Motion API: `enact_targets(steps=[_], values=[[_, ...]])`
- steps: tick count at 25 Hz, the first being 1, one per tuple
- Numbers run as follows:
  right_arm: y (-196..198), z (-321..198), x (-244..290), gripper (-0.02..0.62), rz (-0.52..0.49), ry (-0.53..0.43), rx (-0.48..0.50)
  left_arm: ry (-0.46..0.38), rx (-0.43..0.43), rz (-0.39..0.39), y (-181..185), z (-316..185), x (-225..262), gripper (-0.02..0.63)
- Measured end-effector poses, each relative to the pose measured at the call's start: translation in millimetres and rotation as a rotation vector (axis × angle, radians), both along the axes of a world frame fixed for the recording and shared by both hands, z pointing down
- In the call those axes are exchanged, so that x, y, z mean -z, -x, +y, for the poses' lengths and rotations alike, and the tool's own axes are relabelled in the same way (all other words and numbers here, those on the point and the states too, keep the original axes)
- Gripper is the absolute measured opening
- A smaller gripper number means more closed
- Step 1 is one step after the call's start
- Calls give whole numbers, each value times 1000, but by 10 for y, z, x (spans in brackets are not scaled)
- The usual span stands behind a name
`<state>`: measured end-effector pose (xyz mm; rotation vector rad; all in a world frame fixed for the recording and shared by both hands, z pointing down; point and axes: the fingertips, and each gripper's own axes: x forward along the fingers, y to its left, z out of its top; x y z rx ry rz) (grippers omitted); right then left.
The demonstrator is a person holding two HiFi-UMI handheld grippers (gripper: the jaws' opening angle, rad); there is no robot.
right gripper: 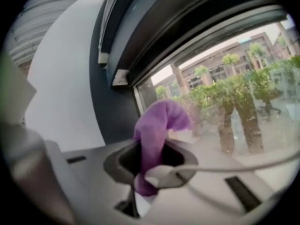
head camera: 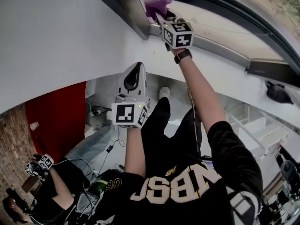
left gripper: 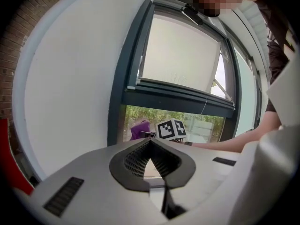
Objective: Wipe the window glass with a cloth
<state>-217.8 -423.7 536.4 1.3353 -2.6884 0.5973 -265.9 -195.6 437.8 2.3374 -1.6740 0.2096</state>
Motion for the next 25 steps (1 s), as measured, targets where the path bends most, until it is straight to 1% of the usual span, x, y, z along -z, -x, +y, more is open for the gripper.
enact_targets(steps=[2, 4, 9, 12, 14, 17, 19, 20, 22, 25], values=[[-390, 10, -48, 75, -3, 21, -64, 13, -30, 20, -162, -114, -6, 18], [-935, 86, -96, 75, 2, 31, -146, 24, -79, 37, -423, -173, -42, 18], [-2345, 358, -180, 76, 25, 53, -312, 45, -197, 56, -1282, -167, -114, 18], [-3325, 546, -219, 75, 43, 71, -434, 48, -281, 56, -1889, -147, -133, 18], [-4088, 697, -286, 76, 27, 93, -559, 51, -341, 55, -2308, -119, -182, 18], [-5225, 965, -423, 76, -27, 132, -796, 56, -422, 45, -2852, -23, -272, 18], [-5825, 1130, -471, 75, -46, 147, -920, 67, -450, 41, -3143, 51, -320, 18], [-6055, 1195, -483, 75, -50, 151, -960, 74, -458, 44, -3275, 91, -345, 18], [-6374, 1282, -495, 75, -44, 156, -1007, 88, -476, 50, -3512, 173, -401, 18], [-6647, 1362, -520, 76, -36, 162, -1057, 89, -502, 52, -3747, 251, -435, 18]])
